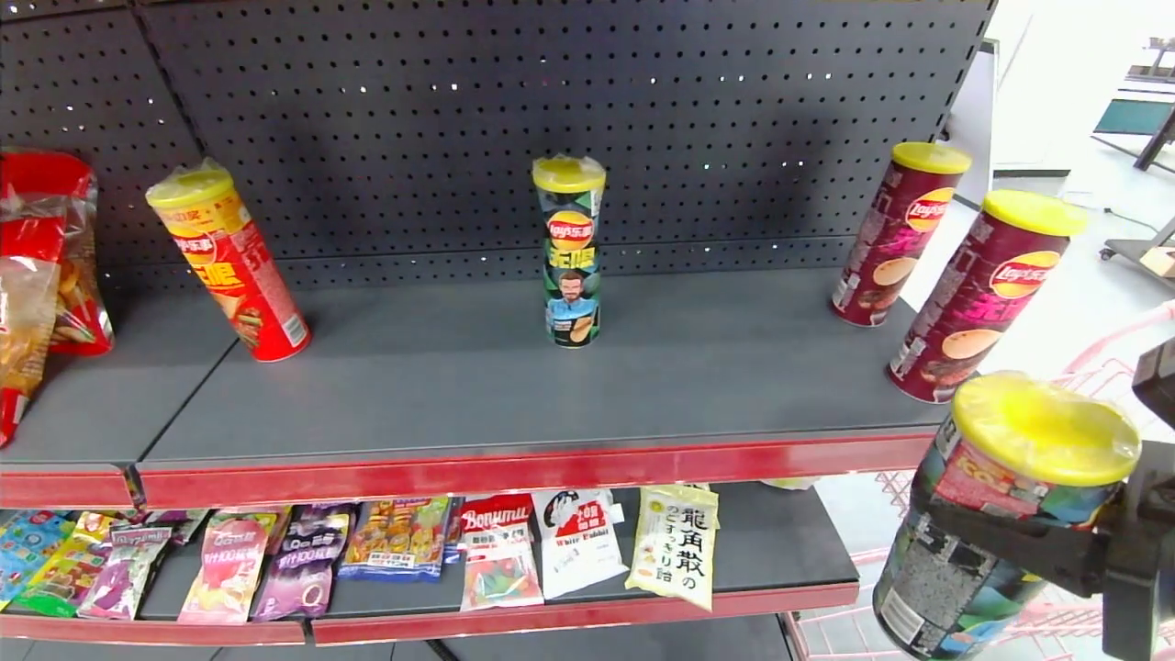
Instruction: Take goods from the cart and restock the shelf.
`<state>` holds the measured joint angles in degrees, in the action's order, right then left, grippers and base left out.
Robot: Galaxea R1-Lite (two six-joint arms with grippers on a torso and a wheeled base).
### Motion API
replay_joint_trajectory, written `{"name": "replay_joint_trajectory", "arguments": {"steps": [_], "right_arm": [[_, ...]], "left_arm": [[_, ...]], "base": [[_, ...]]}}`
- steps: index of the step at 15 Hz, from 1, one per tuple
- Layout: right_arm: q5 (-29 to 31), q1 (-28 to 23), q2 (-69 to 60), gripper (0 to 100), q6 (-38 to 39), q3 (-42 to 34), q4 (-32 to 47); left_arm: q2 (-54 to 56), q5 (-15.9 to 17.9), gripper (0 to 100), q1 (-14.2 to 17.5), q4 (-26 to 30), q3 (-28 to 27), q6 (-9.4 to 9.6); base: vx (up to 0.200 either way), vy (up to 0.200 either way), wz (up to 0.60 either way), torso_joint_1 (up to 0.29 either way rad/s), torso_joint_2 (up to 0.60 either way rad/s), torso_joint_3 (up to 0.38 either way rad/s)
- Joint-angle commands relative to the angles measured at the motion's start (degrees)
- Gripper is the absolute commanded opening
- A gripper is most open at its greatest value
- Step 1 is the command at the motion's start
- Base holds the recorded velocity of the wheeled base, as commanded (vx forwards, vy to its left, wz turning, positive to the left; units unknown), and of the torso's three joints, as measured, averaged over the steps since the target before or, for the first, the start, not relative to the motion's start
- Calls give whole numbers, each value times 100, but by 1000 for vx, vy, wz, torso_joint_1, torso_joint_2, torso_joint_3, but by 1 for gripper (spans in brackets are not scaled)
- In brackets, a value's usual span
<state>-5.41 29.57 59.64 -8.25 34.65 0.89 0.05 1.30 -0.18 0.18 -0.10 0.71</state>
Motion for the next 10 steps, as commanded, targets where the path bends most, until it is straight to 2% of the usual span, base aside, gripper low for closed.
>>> {"name": "replay_joint_trajectory", "arguments": {"steps": [1, 5, 9, 10], "right_arm": [[-21, 110, -13, 0, -1, -10, -63], [-39, 128, 66, 0, -1, -151, -599], [-232, 242, -57, 0, 17, -177, -643], [-302, 242, -75, 0, 8, -230, -643]], "left_arm": [[-5, 1, 100, 1, -1, 1, 0], [-5, 1, 100, 1, -1, 1, -9], [-5, 1, 100, 1, -1, 1, -9], [-5, 1, 100, 1, -1, 1, 0]], "base": [[0, 200, 0, 2, 2, 2], [0, 0, 0, 0, 0, 0], [0, 0, 0, 0, 0, 0], [200, 0, 0, 2, 2, 7]]}}
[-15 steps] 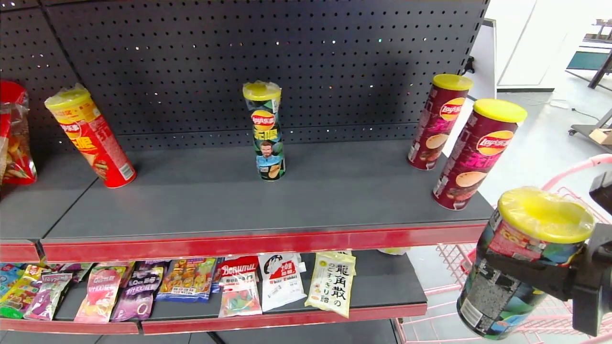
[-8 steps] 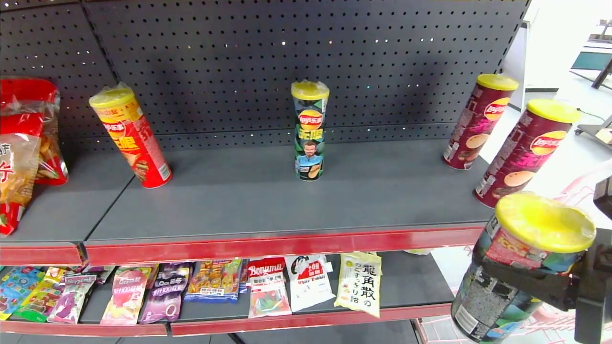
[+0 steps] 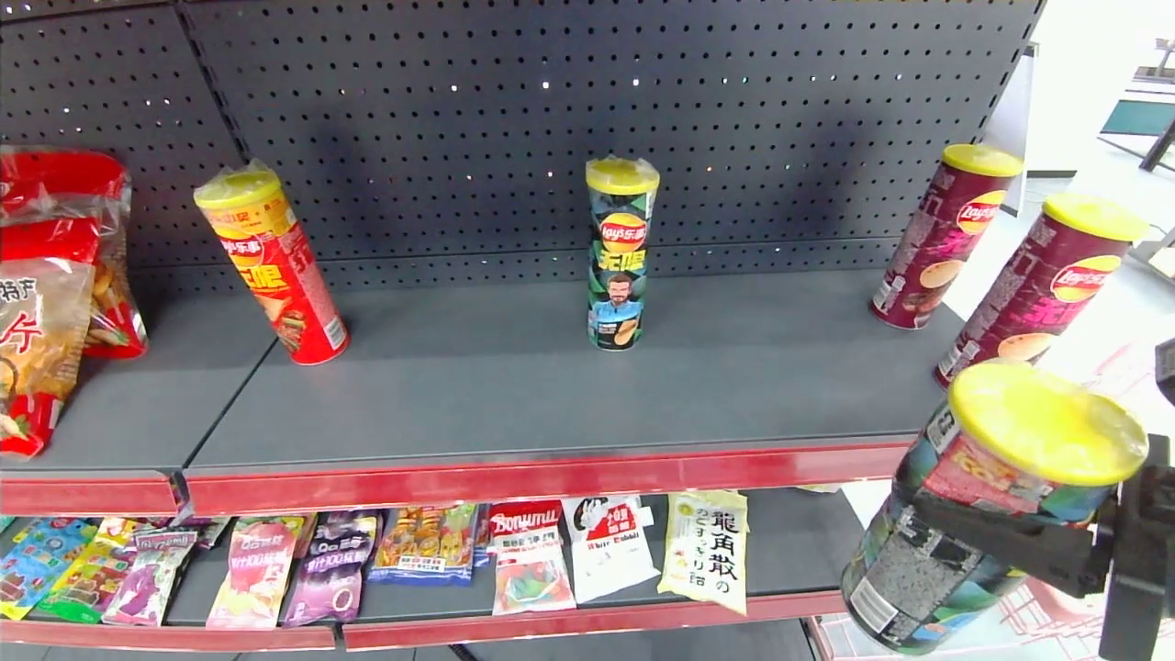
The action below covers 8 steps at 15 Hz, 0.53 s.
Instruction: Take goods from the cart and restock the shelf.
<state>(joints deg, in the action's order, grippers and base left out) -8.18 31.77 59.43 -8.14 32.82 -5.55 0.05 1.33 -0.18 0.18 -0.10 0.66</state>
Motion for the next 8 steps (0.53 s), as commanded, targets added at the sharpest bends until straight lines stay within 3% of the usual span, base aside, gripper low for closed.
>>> {"name": "replay_joint_trajectory", "arguments": {"steps": [1, 5, 8], "right_arm": [[-35, 22, -54, 0, -3, -56, 1], [-78, 163, -89, 0, 6, -91, -8], [-87, 172, -195, 0, 6, -91, 10]], "left_arm": [[-5, -1, 100, 1, -1, 1, 4], [-5, -1, 100, 1, -1, 1, -4], [-5, -1, 100, 1, -1, 1, -13]], "base": [[200, 0, 0, -2, 7, 2], [200, 0, 0, 5, 2, -1], [0, 0, 0, 0, 0, 0]]}}
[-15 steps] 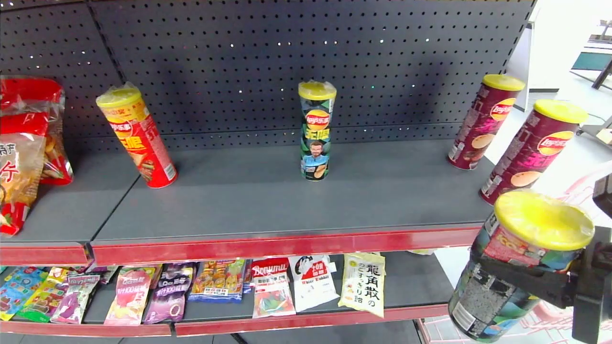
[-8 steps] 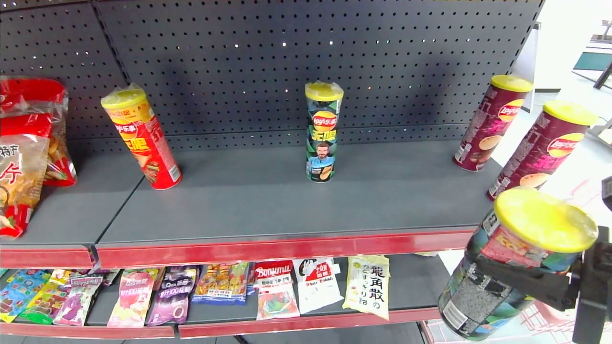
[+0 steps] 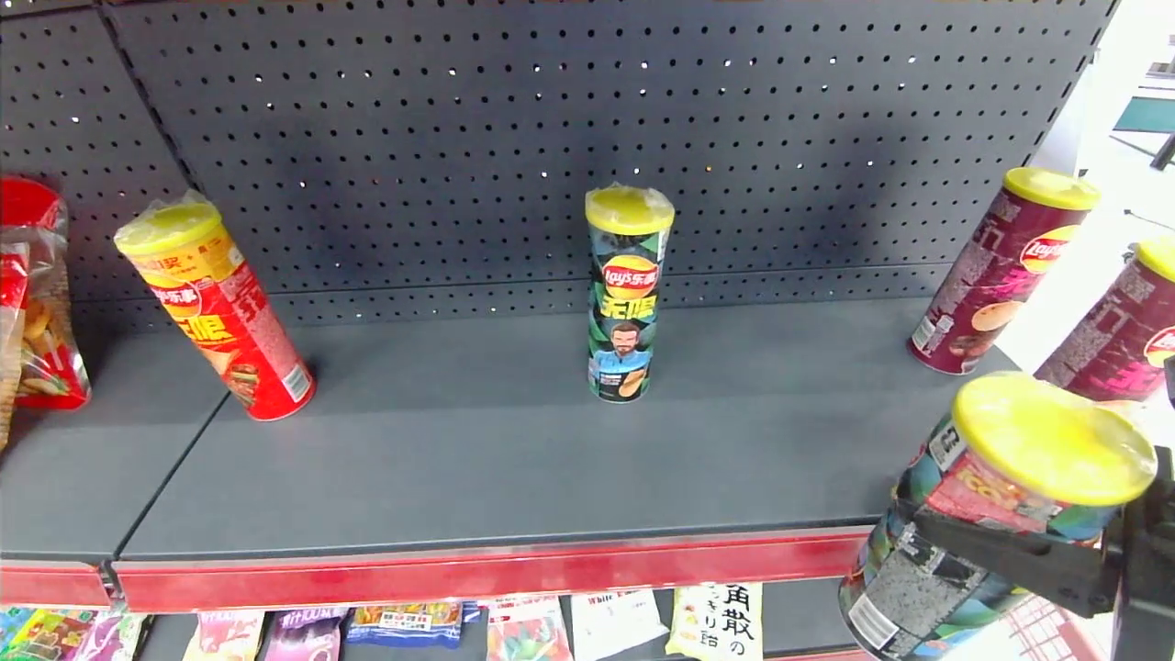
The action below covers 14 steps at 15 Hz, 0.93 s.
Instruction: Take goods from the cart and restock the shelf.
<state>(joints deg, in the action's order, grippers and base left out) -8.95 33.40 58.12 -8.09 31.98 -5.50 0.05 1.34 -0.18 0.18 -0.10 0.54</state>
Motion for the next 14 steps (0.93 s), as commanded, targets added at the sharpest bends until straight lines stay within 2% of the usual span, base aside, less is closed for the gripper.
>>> {"name": "replay_joint_trajectory", "arguments": {"steps": [1, 7, 8, 9, 10, 11, 12, 13, 14], "right_arm": [[-10, 26, -108, 0, 1, -7, 5], [-10, 219, -161, 0, -26, 2, -13], [-2, 298, -91, 0, 1, 63, -13], [-10, 316, 15, 0, 10, 81, -30], [-2, 316, 41, 0, 18, 46, -65], [-2, 316, 41, 0, 18, 19, -74], [-2, 316, 41, 0, 18, 19, -74], [-2, 316, 59, 0, 18, 81, -74], [-2, 316, 85, 0, 18, 142, -74]], "left_arm": [[-5, 7, 100, 1, -1, 1, -1], [-154, 7, 100, -26, -1, 1, 25], [-348, 191, 100, -149, -1, -8, 228], [-409, 455, 100, -166, -45, -210, 184], [-1271, 710, 100, -368, -36, -1423, -273], [-1877, 762, 100, -395, -53, -1994, -440], [-2677, 1219, 100, -518, -62, -2715, -388], [-3529, 1975, 100, -729, -97, -3119, -71], [-4109, 2300, 100, -773, -159, -3418, 17]], "base": [[0, 0, 0, 0, 0, 0], [0, 0, 0, 0, 0, 0], [0, 0, 0, 0, 0, 0], [0, 0, 0, 0, 0, 0], [0, 0, 0, 0, 0, 0], [0, 0, 0, 0, 0, 0], [0, 0, 0, 0, 0, 0], [0, 0, 0, 0, 0, 0], [0, 0, 0, 0, 0, 0]]}}
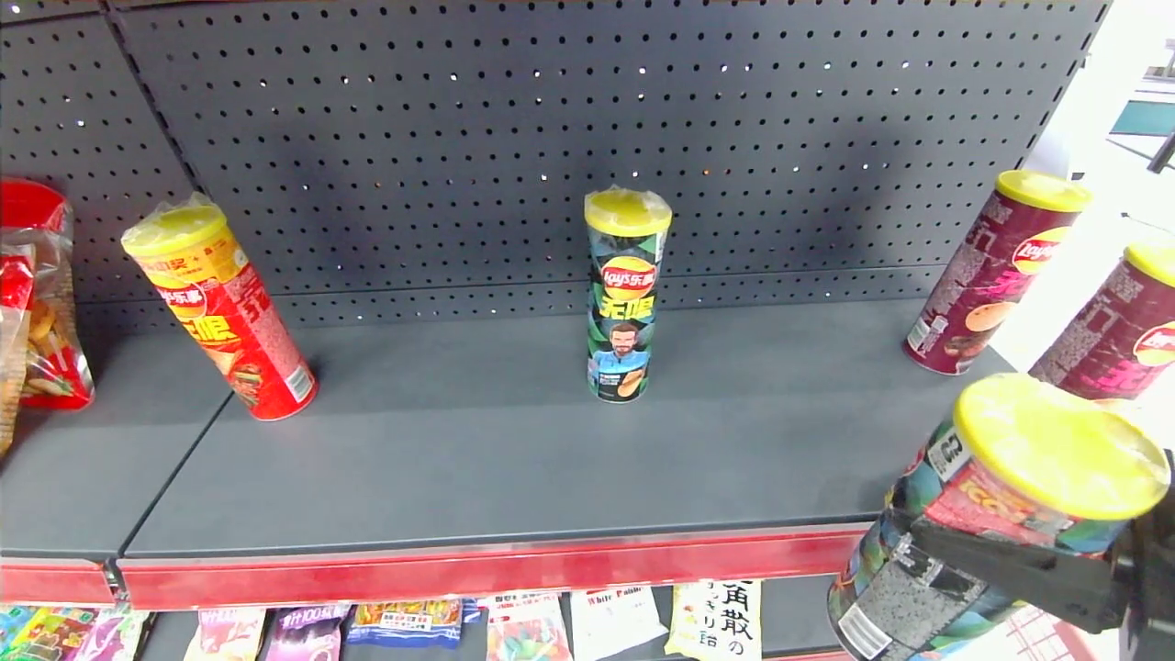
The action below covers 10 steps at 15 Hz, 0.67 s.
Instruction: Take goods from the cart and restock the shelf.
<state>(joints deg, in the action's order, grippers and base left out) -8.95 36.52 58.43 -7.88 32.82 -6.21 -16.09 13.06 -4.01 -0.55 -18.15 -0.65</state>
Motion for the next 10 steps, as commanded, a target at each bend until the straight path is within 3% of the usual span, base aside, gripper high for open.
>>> {"name": "replay_joint_trajectory", "arguments": {"steps": [1, 2, 3, 5, 7, 10], "right_arm": [[-2, 4, 134, 0, -4, 164, -12], [-2, -5, 204, 0, 32, 269, -12], [-2, -5, 213, 0, 58, 287, -4], [-2, -5, 186, 0, 67, 304, -4], [7, -14, 186, 0, 76, 427, -4], [7, -22, 204, 0, 111, 489, -4]], "left_arm": [[-3181, 1516, 100, -443, -209, -1982, 161], [-4385, 2210, 100, -636, -587, -2509, 258], [-4983, 2386, 100, -759, -763, -2764, 363], [-6064, 2447, 100, -1330, -886, -3458, 530], [-6881, 2500, 100, -1691, -894, -4056, 592], [-7742, 2764, 100, -1691, -1114, -4495, 1260]], "base": [[0, 0, 0, 0, 0, 0], [0, 0, 0, 0, 0, 0], [0, 0, 0, 0, 0, 0], [0, 0, 0, 0, 0, 0], [0, 0, 0, 0, 0, 0], [0, 0, 0, 0, 0, 0]]}}
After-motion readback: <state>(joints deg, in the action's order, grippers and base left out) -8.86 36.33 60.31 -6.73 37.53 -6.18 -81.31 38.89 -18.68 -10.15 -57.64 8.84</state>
